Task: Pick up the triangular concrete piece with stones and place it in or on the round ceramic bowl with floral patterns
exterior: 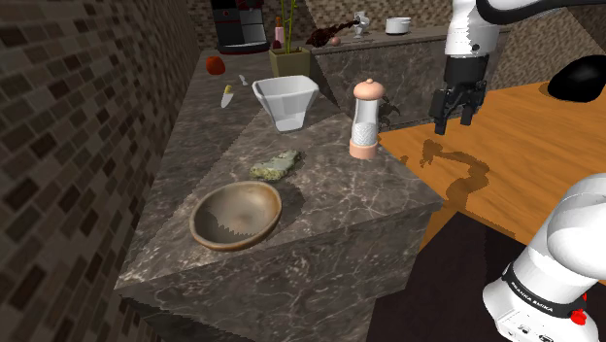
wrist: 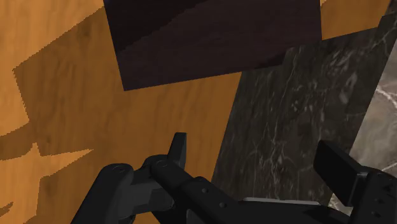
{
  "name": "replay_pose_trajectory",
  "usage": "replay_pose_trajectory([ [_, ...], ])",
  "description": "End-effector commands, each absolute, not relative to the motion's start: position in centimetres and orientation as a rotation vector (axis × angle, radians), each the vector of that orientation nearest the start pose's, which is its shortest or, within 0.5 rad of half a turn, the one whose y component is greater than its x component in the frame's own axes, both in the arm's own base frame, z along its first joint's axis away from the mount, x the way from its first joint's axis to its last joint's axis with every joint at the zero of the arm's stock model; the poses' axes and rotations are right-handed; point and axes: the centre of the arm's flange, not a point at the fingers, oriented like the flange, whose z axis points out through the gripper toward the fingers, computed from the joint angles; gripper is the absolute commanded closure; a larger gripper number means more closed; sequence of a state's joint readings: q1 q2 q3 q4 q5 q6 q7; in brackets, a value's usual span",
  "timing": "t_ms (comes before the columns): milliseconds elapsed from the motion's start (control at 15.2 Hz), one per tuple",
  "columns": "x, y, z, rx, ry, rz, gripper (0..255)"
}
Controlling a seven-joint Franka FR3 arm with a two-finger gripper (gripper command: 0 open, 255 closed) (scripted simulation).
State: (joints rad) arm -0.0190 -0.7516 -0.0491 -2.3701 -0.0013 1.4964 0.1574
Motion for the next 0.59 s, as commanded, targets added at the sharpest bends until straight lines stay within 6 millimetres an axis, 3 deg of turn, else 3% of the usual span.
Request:
replay_pose_trajectory([
  [0, 30.6, -2.5, 56.7, -3.093, 0.326, 0.193, 0],
  [528, 33.4, 7.2, 56.2, -3.024, 0.676, 0.174, 0],
])
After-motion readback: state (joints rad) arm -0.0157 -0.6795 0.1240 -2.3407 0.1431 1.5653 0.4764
